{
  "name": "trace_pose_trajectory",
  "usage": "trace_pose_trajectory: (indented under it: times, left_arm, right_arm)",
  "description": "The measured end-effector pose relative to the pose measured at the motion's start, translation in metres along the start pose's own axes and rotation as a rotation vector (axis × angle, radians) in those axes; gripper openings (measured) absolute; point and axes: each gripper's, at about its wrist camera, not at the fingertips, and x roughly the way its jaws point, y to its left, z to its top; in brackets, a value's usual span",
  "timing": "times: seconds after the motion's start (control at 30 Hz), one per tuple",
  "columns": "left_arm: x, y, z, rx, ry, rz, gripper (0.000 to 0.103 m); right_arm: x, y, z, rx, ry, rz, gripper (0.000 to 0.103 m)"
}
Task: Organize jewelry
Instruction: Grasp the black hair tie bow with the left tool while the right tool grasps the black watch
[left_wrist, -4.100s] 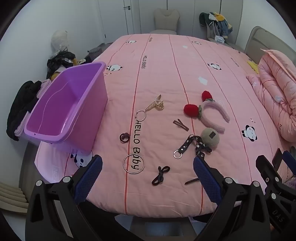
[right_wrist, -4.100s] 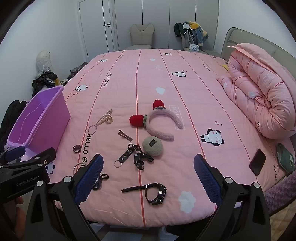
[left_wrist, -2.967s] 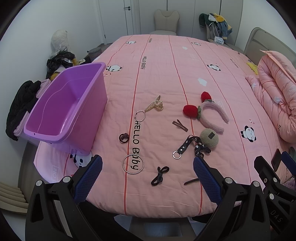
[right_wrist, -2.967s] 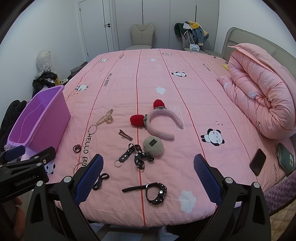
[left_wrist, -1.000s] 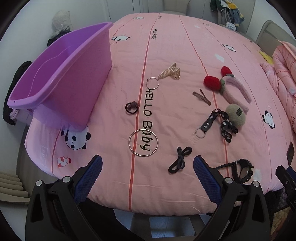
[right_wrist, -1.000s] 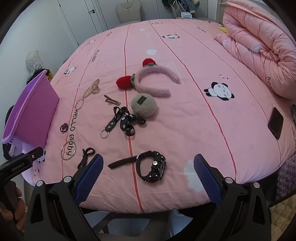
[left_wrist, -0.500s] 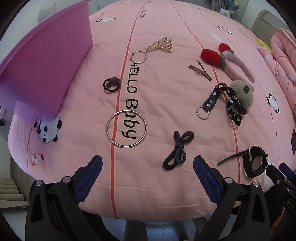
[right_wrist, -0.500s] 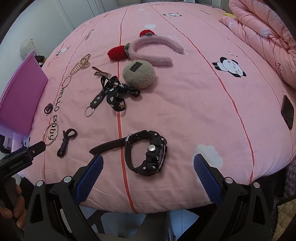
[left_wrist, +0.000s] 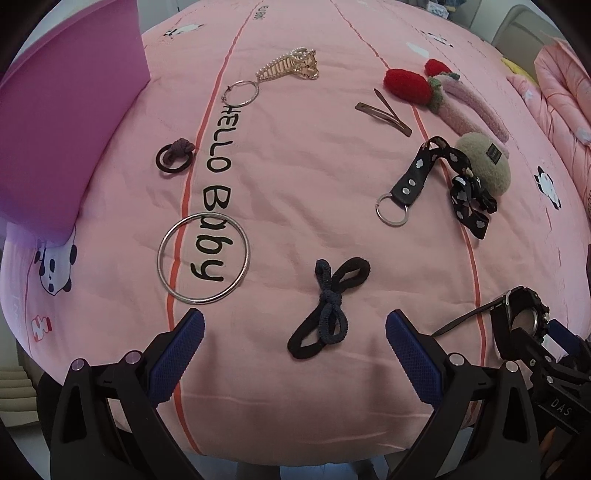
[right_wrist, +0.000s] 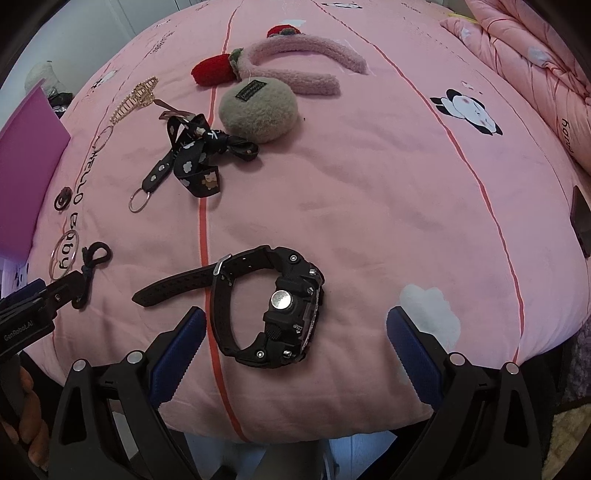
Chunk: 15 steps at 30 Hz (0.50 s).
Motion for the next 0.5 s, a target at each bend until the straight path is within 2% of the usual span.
trace_pose_trajectory:
  times: [0.33, 0.5]
  left_arm:
    - [0.024, -0.006, 0.005, 0.001, 0.03, -0.01, 0.097]
    - [0.039, -0.009, 0.006, 0.01, 0.051, 0.015, 0.097]
  right_arm:
    - [0.016, -0.001, 0.005, -0.017, 0.024, 0.008, 0.094]
    - [0.026, -0.001, 0.007, -0.017, 0.043, 0.01, 0.094]
